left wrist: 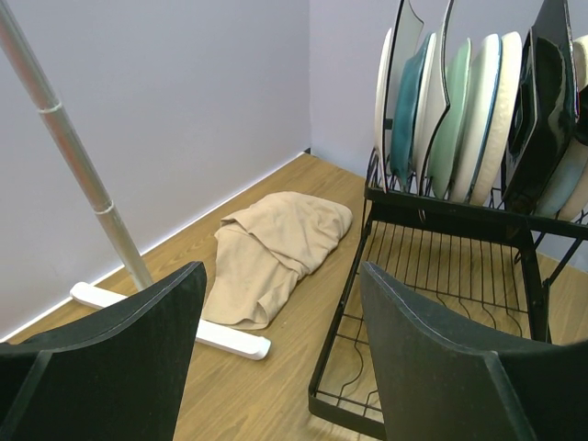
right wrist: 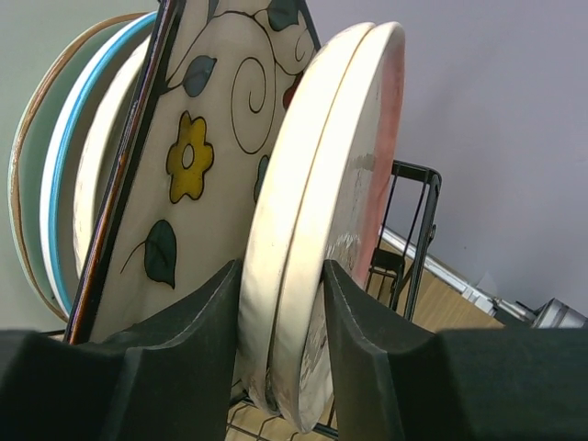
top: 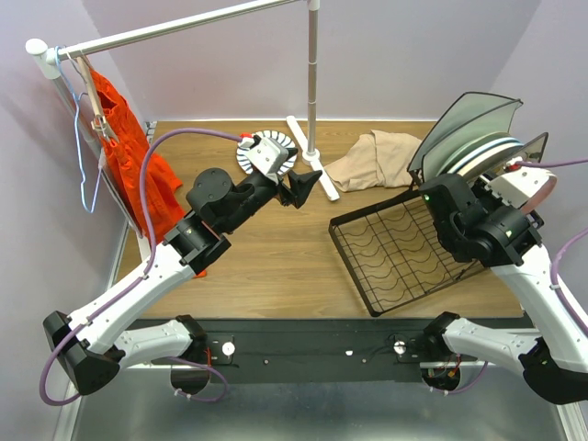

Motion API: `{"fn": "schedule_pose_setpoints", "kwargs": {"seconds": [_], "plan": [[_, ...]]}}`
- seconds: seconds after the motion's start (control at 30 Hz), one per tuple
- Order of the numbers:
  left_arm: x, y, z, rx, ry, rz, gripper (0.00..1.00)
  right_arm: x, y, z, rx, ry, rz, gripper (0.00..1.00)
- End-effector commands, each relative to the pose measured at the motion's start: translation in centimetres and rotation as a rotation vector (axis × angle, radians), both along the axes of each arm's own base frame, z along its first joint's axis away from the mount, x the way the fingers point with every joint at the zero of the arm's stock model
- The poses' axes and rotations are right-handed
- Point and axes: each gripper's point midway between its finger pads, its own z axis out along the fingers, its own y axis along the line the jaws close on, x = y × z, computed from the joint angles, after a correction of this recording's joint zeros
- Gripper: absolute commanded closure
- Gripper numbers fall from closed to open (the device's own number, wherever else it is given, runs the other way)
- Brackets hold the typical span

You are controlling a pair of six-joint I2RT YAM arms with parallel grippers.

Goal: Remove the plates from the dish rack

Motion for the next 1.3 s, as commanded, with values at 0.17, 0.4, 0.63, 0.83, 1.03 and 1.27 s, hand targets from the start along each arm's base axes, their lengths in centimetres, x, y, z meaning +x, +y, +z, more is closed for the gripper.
{"fn": "schedule_pose_setpoints", "kwargs": {"seconds": [0.17,0.4,0.63,0.83,1.03,1.27], "plan": [[-0.4,0.8,1.3,-0.027,-0.040,0.020,0.23,-0.5,-0.9,1.7,-0.038,-0.027,-0.039,0.80],[-0.5,1.0,1.5,-0.032,-0.045,0.022,0.23,-0.2,-0.5,2.0,-0.025,-0.018,-0.025,0.53],[-0.5,0.8,1.4,-0.029,-0.044,0.015,0.23,-0.3,-0.2,3.2,0.024,-0.025,0.017,0.43],[-0.5,0.7,1.3,-0.027,-0.041,0.011,0.23,0.1,0.8,4.5,0.078,-0.030,0.106,0.41],[-0.5,0.6,1.2,-0.028,-0.040,0.006,0.23,-0.2,1.2,5.5,0.123,-0.042,0.163,0.41],[-0.9,0.7,1.6,-0.033,-0.048,-0.003,0.23,-0.4,1.1,5.6,0.112,-0.016,0.168,0.48]]}}
